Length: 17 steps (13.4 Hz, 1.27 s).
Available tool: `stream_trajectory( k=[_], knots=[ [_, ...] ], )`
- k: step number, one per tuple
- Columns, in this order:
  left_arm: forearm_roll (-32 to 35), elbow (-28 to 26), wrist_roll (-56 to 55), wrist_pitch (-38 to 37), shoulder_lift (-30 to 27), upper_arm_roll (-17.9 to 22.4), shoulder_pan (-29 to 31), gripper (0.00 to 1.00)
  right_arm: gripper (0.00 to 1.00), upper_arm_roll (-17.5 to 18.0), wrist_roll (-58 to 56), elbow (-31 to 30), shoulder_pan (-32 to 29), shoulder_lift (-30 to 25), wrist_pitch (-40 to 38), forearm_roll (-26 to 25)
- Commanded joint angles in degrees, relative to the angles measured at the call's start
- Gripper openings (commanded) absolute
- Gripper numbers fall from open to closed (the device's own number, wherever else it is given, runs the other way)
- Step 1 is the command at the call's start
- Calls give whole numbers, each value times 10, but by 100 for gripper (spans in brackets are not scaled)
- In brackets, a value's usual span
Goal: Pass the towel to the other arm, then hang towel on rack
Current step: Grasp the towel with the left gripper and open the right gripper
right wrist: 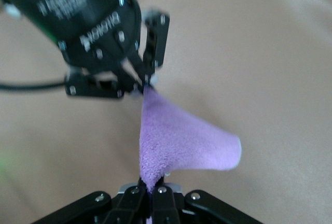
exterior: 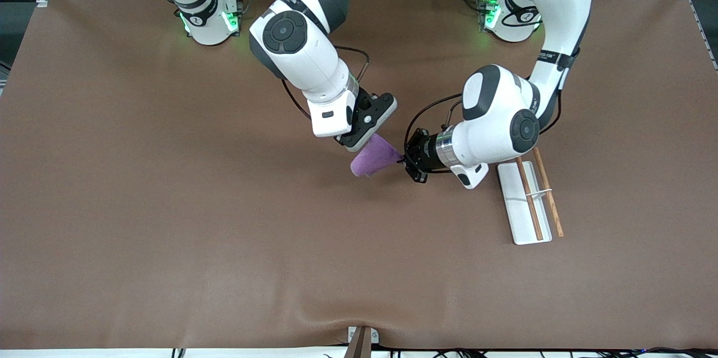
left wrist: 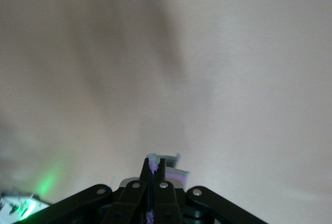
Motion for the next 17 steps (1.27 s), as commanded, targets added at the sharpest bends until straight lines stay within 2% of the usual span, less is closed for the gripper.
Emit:
stream_trajectory(
  k=[1,3,4,5,8,10,12,14,17],
  knots=[
    [22,35,34,-29,-32,0,47,0,0,-6,11,17,9,8,-3,4],
    [24,76,78,-79,-39,1,76,0,0,-6,11,17,9,7,-4,2],
    [25,82,113,-101,-48,0,93,0,22,-6,8,17,8,5,-4,1],
    [26,82,169,-116,-60,2,105,0,99,-7,5,16,3,5,-4,2],
    [29,81,287,-139,-75,3,138,0,100,-9,3,10,-4,-5,-14,-1],
    [70,82,394,-167,-76,0,159,0,100,-9,6,10,-18,-20,-62,-12],
    [85,80,462,-181,-75,0,164,0,100,-8,8,10,-50,-28,-91,-11],
    [140,79,547,-182,-75,-3,165,0,100,-9,4,10,-82,-49,-129,-13],
    [185,78,697,-176,-60,-3,159,0,100,-9,1,10,-150,-66,-186,-13]
  ],
)
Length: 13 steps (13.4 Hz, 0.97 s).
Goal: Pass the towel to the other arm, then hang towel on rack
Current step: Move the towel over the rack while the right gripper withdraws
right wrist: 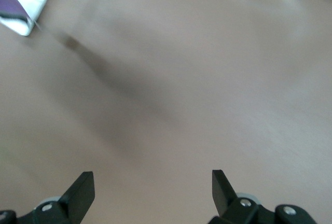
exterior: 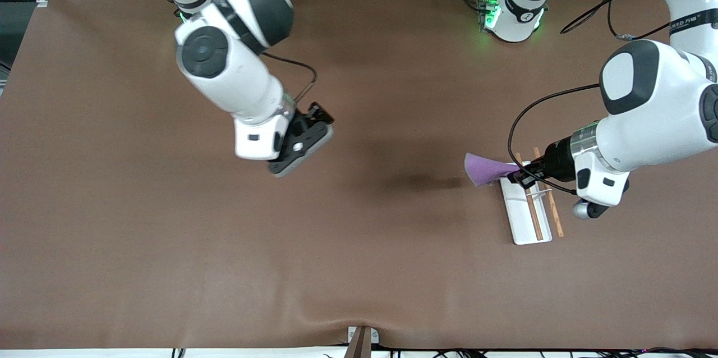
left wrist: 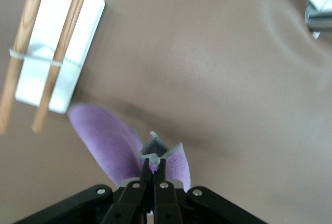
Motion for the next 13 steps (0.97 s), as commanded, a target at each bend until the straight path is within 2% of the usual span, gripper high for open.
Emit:
stream_trajectory(
  k=[1,3,6,7,9,10,13],
  knots=[
    [30,1,119,0,10,-4,2,0,100,10,1,-6,-67,-24,-57,-6],
    [24,2,209,5,26,-4,4,0,100,10,1,-6,-113,-39,-108,-6],
    [29,2,285,15,43,-4,1,0,100,6,1,-10,-167,-75,-182,-8],
    [30,2,312,15,44,-4,3,0,100,-12,1,-20,-177,-92,-202,-8],
    [30,-6,406,13,46,2,17,0,100,-87,2,-48,-173,-137,-229,-8],
    [28,-9,476,11,55,1,48,0,100,-112,2,-50,-173,-149,-244,-8],
    [21,-14,585,7,71,0,94,0,100,-164,8,-51,-174,-177,-276,-8]
  ],
)
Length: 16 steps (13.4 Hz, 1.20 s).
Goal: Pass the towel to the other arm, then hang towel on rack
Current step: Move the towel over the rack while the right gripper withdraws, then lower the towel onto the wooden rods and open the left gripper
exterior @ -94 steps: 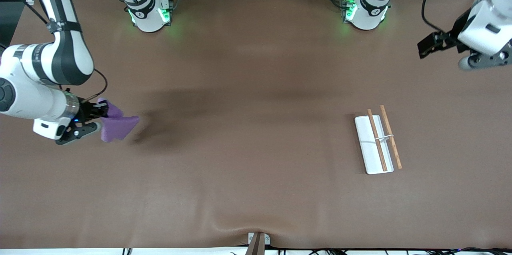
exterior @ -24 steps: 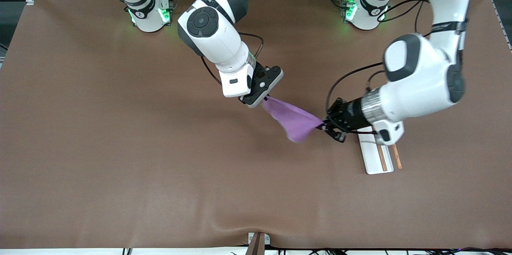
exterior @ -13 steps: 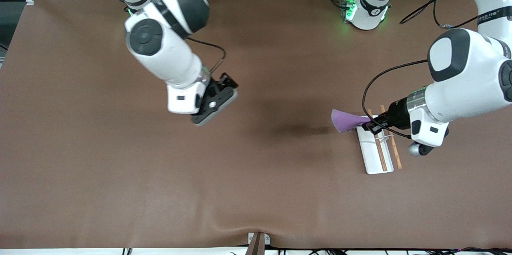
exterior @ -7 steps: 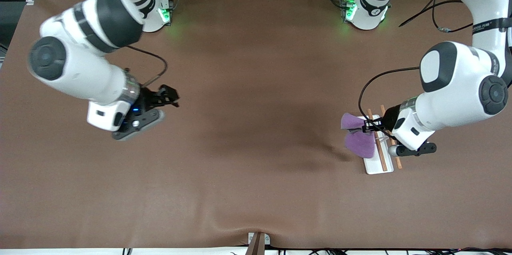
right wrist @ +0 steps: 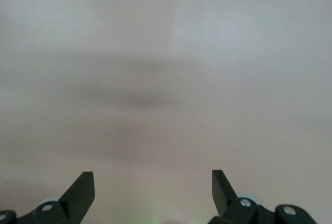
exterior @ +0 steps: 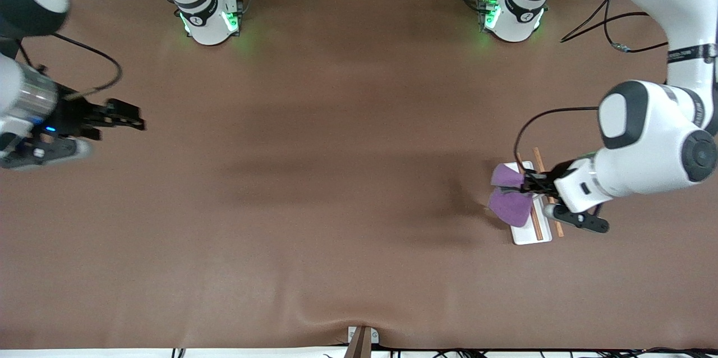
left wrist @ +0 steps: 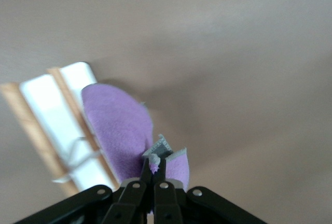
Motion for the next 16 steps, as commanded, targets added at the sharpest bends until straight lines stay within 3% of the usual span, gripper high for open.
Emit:
stream_trajectory(
  k=[1,3,7,11,12,14,16],
  knots=[
    [2,-4,74,-8,5,-6,36,0,100,-34,12,-33,1,-47,-12,-5],
    [2,-2,98,-35,5,-7,60,0,100,-51,13,-40,1,-70,-21,-5],
    [0,-2,136,-57,5,-9,100,0,100,-51,95,-91,0,-124,-24,-5],
    [-25,-4,161,-60,17,-9,119,0,100,-45,93,-87,0,-134,-39,-62],
    [-26,-3,158,-60,18,-9,118,12,100,-41,77,-87,-1,-134,-38,-63],
    [-26,-5,159,-62,20,-9,119,100,100,-36,73,-79,-2,-133,-34,-63],
    [-25,-8,153,-65,15,-10,117,100,100,-38,72,-71,-5,-132,-19,-62]
  ],
)
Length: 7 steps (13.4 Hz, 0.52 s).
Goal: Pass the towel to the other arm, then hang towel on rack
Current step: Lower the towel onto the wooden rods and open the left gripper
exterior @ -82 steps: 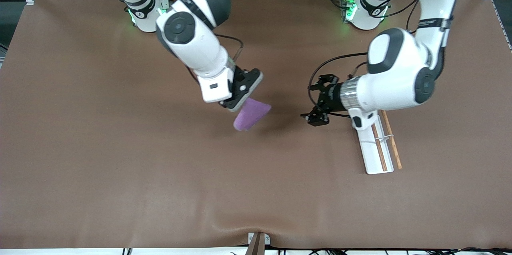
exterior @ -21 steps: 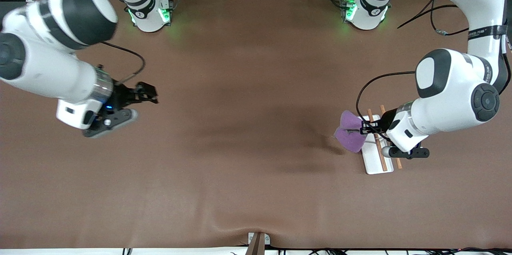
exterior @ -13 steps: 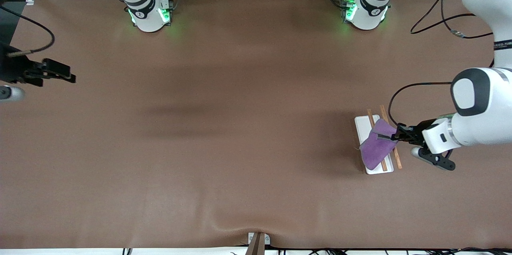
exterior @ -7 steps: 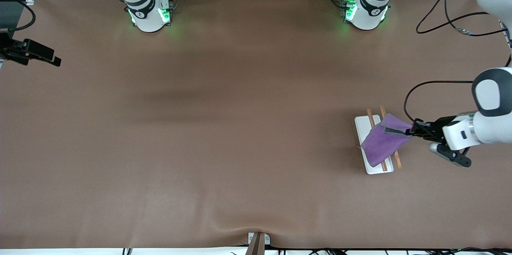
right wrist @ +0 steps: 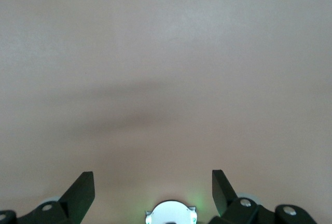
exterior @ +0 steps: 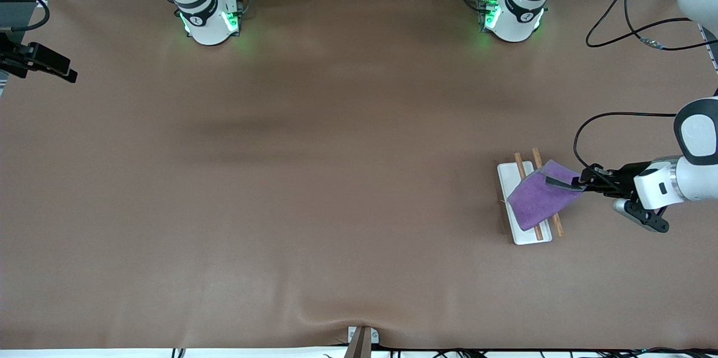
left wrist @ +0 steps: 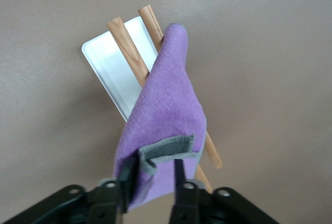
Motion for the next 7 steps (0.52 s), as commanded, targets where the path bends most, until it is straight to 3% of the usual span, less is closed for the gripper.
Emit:
stream_trajectory(
  k=[1,7],
  knots=[
    [-8,1,-1,-10,-6,-2,2,100,100,2,-7,3,-4,-9,15,-7],
    [-4,4,-8,-31,-25,-2,2,100,100,5,-7,3,5,-10,39,-3]
  ],
)
